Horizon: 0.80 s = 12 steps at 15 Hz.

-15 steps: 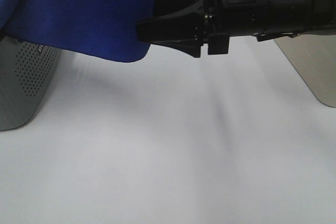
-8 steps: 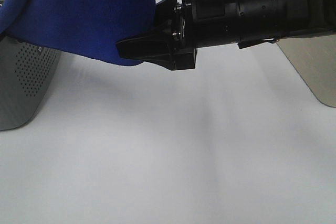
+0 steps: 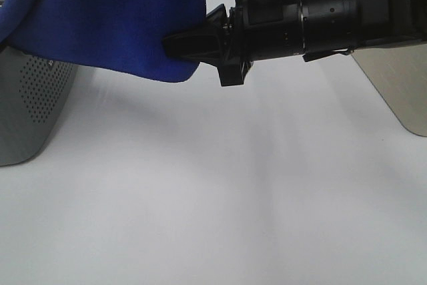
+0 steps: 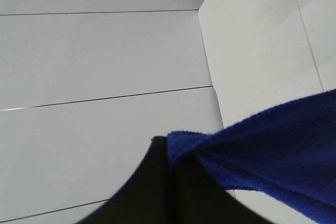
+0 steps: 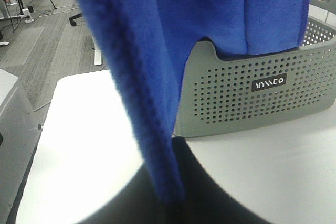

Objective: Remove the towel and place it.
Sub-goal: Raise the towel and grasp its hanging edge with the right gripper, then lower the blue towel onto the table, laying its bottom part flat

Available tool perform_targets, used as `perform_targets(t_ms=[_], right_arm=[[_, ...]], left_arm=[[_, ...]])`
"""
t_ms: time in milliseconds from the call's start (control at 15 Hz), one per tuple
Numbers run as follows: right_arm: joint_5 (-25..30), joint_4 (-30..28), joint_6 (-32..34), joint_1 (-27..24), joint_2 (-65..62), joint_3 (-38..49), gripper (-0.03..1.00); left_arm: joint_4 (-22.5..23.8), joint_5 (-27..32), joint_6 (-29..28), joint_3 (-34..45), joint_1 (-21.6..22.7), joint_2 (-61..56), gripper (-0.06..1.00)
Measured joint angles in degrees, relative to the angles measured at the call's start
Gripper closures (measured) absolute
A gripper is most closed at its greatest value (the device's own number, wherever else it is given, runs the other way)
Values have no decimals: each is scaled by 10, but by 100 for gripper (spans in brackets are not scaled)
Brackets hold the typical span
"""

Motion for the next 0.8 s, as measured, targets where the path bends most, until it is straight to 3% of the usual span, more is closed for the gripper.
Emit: perform_targets(t_ms=[133, 267, 467, 600, 800], right_arm=[[0, 0, 18, 0, 0, 0, 95], [-14, 0, 80, 0, -1, 0, 95], [-81, -67, 206, 0, -39, -1, 95], [-138, -183, 328, 0, -89, -2, 95], [-154, -441, 588, 0, -144, -46, 95]], left_arm=[[0, 0, -21, 0, 0, 0, 94], [0, 0, -54, 0, 0, 0, 94], [-1, 2, -175, 2, 1, 0, 94], [14, 2, -265, 3, 1, 0, 94], [57, 2, -388, 3, 1, 0, 94]])
